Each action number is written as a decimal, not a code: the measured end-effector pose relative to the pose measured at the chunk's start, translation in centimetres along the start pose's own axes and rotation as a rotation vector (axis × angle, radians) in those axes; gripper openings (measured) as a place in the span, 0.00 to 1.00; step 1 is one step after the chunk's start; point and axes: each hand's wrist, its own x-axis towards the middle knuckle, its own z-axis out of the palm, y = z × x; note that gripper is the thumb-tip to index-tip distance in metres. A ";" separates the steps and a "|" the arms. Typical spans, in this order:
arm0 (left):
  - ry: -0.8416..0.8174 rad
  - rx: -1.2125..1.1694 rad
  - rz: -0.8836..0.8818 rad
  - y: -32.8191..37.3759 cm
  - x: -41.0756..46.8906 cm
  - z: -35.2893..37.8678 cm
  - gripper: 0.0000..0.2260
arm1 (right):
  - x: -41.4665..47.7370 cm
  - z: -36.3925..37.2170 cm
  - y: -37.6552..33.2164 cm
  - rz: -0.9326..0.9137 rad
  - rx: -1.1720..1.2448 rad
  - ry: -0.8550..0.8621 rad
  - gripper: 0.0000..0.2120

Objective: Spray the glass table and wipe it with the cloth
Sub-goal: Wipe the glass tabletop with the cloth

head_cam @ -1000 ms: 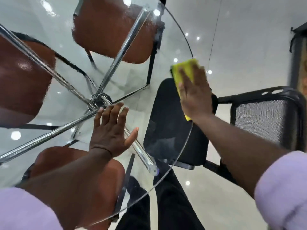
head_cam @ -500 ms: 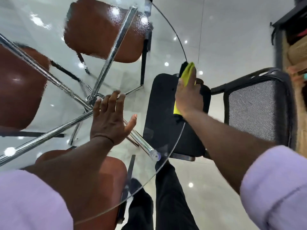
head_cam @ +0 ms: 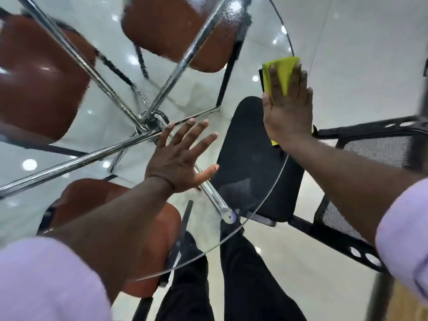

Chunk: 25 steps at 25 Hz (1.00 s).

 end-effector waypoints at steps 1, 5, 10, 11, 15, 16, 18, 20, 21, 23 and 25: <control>0.003 -0.035 -0.022 0.0 0.2 -0.6 0.32 | -2.9 -0.1 -1.1 -0.026 -0.007 0.005 0.30; 0.101 -0.099 -0.351 -0.1 -6.3 -2.2 0.29 | -20.2 0.9 -5.2 -0.639 0.070 -0.028 0.30; -0.143 0.014 -0.464 1.5 -23.8 -2.6 0.38 | -8.1 0.5 -2.9 -0.876 -0.028 -0.040 0.31; -0.175 0.006 -0.483 0.7 -24.5 -2.6 0.40 | -7.0 0.3 -3.3 -0.525 0.034 -0.001 0.31; -0.202 0.034 -0.383 -3.1 -23.4 -2.7 0.42 | -16.1 0.8 -8.8 -0.159 0.107 0.025 0.31; -0.197 0.051 -0.370 -3.5 -23.3 -2.5 0.42 | -18.3 0.9 -9.2 -0.455 0.084 -0.030 0.32; -0.186 0.074 -0.367 -3.8 -23.5 -2.2 0.43 | -17.7 0.0 -8.3 -1.083 0.028 -0.198 0.30; -0.149 0.084 -0.366 -3.6 -23.7 -1.7 0.43 | -12.0 -0.7 -7.5 -1.377 -0.078 -0.244 0.28; -0.130 0.092 -0.360 -3.7 -23.8 -1.5 0.43 | -9.1 -0.1 -7.8 -1.303 -0.086 -0.205 0.28; -0.107 0.098 -0.353 -4.1 -23.8 -1.4 0.43 | -5.6 1.4 -10.3 -0.767 0.000 -0.018 0.29; -0.102 0.094 -0.349 -4.2 -23.9 -1.4 0.42 | -7.7 2.1 -15.8 -0.241 0.143 0.044 0.31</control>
